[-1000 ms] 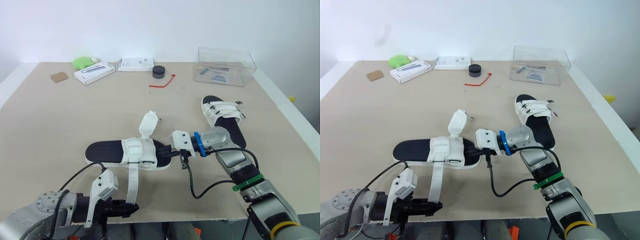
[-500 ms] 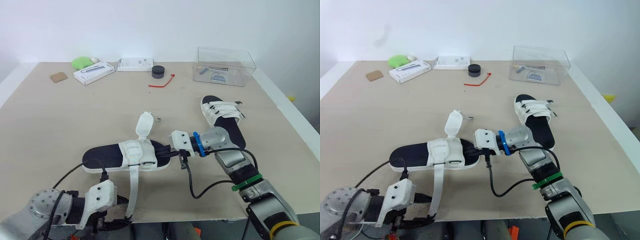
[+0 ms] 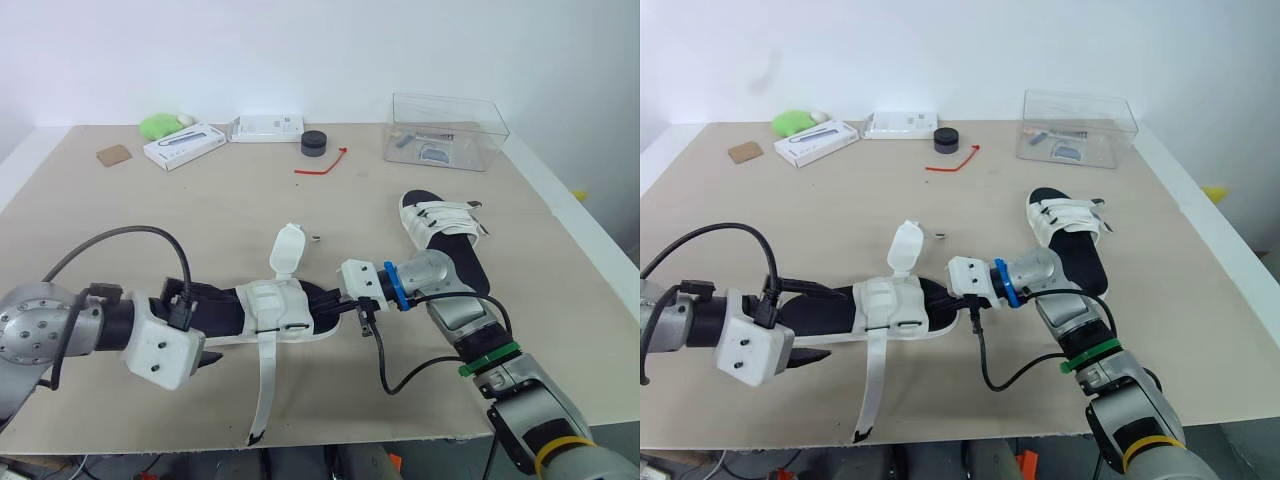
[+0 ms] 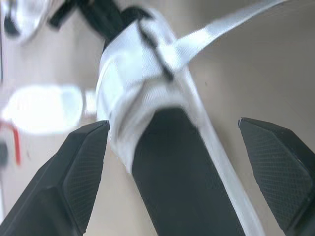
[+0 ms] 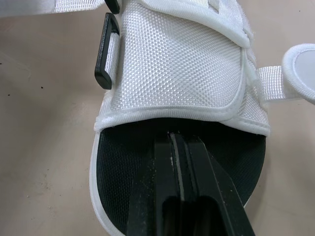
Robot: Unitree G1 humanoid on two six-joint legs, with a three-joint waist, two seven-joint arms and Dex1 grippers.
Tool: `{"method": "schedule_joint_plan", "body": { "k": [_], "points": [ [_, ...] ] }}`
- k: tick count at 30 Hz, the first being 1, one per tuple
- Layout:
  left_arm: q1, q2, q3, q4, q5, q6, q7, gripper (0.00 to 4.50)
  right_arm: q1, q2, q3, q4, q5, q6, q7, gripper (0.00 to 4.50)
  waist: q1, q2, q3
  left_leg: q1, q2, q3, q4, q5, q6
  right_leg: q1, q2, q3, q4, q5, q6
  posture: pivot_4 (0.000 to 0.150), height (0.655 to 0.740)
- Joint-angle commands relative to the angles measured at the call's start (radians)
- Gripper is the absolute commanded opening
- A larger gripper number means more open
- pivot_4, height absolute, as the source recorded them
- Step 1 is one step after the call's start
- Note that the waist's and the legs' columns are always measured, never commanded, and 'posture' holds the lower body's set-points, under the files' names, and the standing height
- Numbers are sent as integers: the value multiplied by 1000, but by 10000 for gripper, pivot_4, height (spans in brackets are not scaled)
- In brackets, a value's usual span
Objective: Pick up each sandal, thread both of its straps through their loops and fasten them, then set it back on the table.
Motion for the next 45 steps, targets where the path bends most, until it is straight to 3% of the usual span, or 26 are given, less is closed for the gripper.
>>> {"method": "schedule_joint_plan", "body": {
  "k": [1, 10, 14, 16, 17, 18, 20, 22, 25, 30, 36, 39, 45],
  "points": [
    [-43, -51, -101, -24, 59, -44, 13, 43247, -4, 1, 11, 10, -32, 5, -4, 0, -2, -1, 0, 0, 1, 1, 0, 0, 0, 0, 1, 1, 0, 0, 0, 1500, 7400],
    [-123, -133, -226, -14, 63, -21, -7, 43247, 3, -8, 3, -4, -37, 15, -10, 0, -1, -1, 0, 0, 1, 0, 0, 0, 0, 0, 2, 1, 0, 1, 1, 1500, 7400],
    [-136, -134, -250, -29, 40, -11, -32, 30811, 7, -10, 2, -8, -39, 17, -12, 0, -1, -1, 0, 0, 1, 0, 0, 0, 0, 0, 2, 1, 0, 1, 1, 1500, 7400],
    [-134, -131, -258, -30, 35, -18, -43, 19852, 9, -11, 3, -11, -41, 17, -13, 0, -1, -1, 0, 0, 1, 0, 0, 0, 0, 0, 2, 1, 0, 1, 1, 1500, 7400],
    [-133, -131, -259, -30, 32, -20, -46, 18056, 10, -11, 3, -12, -42, 17, -13, 0, -1, -1, 0, 0, 1, 0, 0, 0, 0, 0, 2, 1, 0, 1, 1, 1500, 7400],
    [-129, -134, -256, -29, 22, -12, -43, 11768, 11, -11, 3, -14, -42, 18, -13, 0, -1, -1, 0, 0, 1, -1, 0, 0, 0, 0, 2, 1, 0, 1, 1, 1500, 7400],
    [-103, -158, -228, -33, -39, 61, -9, 8141, 13, -14, 4, -16, -43, 19, -13, 0, -1, -1, 0, 0, 1, -1, 1, 0, 0, 0, 2, 1, 0, 1, 1, 1500, 7400],
    [-89, -191, -174, -34, -146, 204, 49, 559, 15, -16, 4, -17, -44, 17, -13, 0, -1, -1, 0, 0, 1, 0, 1, 0, 0, 0, 2, 1, 0, 1, 1, 1500, 7400],
    [-91, -223, -101, -23, -274, 395, 106, 213, 16, -19, 5, -19, -45, 16, -13, 0, 0, -1, 0, 0, 1, -2, 2, 0, 0, 0, 2, 0, 0, 1, 1, 1500, 7400],
    [-97, -292, 31, -1, -614, 770, 239, 213, 15, -19, 7, -16, -46, 12, -13, 0, 0, -1, 0, 0, 1, -3, 2, 0, 0, 0, 2, 0, 1, 0, 4, 1500, 7400],
    [-127, -373, 145, 62, -893, 1018, 372, 213, 12, -18, 7, -16, -46, 9, -13, 0, 0, -2, 0, 0, 0, -4, 2, 1, 0, 1, 1, -1, 1, 1, 2, 1500, 7400],
    [-151, -401, 182, 121, -979, 1092, 415, 213, 14, -20, 8, -22, -46, 10, -12, 0, 0, -2, 0, 0, 0, -4, 2, 1, -1, 1, 1, 0, 1, 1, 2, 1500, 7400],
    [-163, -429, 220, 207, -1006, 1140, 463, 213, 19, -28, 4, -35, -45, 18, -14, 0, 0, -2, 0, -1, -1, -6, 2, 2, -3, 1, 1, -1, 1, 2, 1, 1500, 7400]
  ]
}}
